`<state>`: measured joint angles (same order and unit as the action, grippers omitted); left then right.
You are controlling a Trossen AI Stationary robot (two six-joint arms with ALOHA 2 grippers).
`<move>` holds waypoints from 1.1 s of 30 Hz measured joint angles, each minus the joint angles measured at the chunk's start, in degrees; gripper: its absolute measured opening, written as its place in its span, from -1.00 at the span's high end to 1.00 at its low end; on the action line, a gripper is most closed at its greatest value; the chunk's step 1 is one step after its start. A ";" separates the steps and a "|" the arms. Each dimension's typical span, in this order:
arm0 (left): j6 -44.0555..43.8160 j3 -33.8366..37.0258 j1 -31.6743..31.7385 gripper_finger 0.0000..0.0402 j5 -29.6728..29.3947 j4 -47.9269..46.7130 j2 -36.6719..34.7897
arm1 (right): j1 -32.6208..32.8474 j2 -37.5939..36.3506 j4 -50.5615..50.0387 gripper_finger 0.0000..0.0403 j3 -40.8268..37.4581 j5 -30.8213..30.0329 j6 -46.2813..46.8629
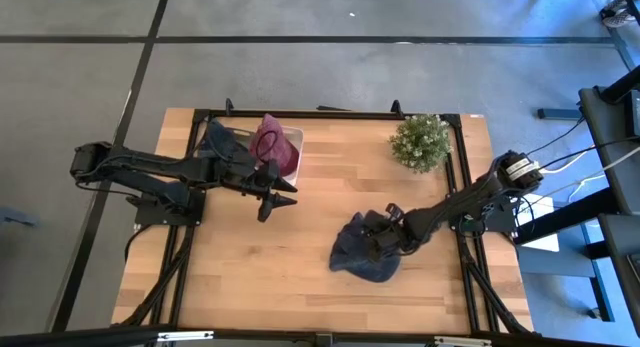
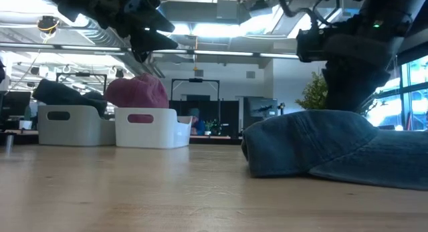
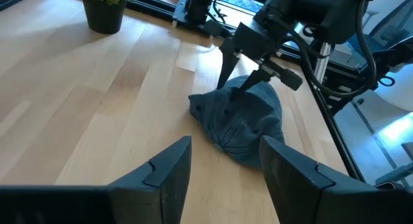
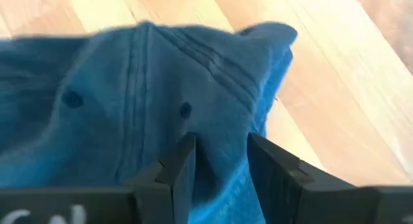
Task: Pick & Place hat
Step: Put the blue cap into the gray bin
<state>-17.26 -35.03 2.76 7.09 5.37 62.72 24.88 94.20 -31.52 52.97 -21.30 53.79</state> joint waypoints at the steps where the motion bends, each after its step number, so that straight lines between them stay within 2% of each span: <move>1: 0.00 0.00 0.00 0.10 0.01 0.00 0.00 | -0.22 0.18 0.66 0.32 0.00 -0.01 -0.07; 4: 0.00 0.00 0.00 0.09 0.02 -0.05 0.00 | -0.92 0.36 0.48 0.49 0.00 -0.02 -1.13; 8: 0.01 0.00 -0.09 0.10 0.23 -0.10 0.00 | -1.48 0.36 0.67 0.89 0.00 -1.16 -5.43; 9: 0.00 0.00 -0.09 0.10 0.35 -0.07 0.00 | -1.48 0.36 0.70 0.93 0.00 -1.94 -6.53; 15: -0.68 0.00 -0.09 0.11 0.04 0.01 0.00 | -1.46 -0.37 0.28 0.97 1.04 -9.88 -11.00; 19: -7.68 0.00 0.33 0.04 -3.32 0.04 0.00 | -1.46 -1.64 0.51 0.97 4.30 -14.67 -18.45; 24: -14.06 0.00 1.64 -0.09 -3.59 0.36 0.00 | -1.46 -3.00 0.65 0.97 9.80 -21.55 -30.48; 29: -13.16 0.00 1.96 -0.12 -3.54 0.48 0.00 | -2.56 -3.11 1.17 0.97 16.08 -24.68 -40.60; 33: -7.19 0.00 1.48 -0.11 -2.53 0.46 0.00 | -4.09 -3.11 2.30 0.97 19.91 -24.85 -45.36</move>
<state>-24.44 -35.03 4.24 4.56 5.82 62.72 20.79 91.09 -29.23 72.88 -46.15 8.43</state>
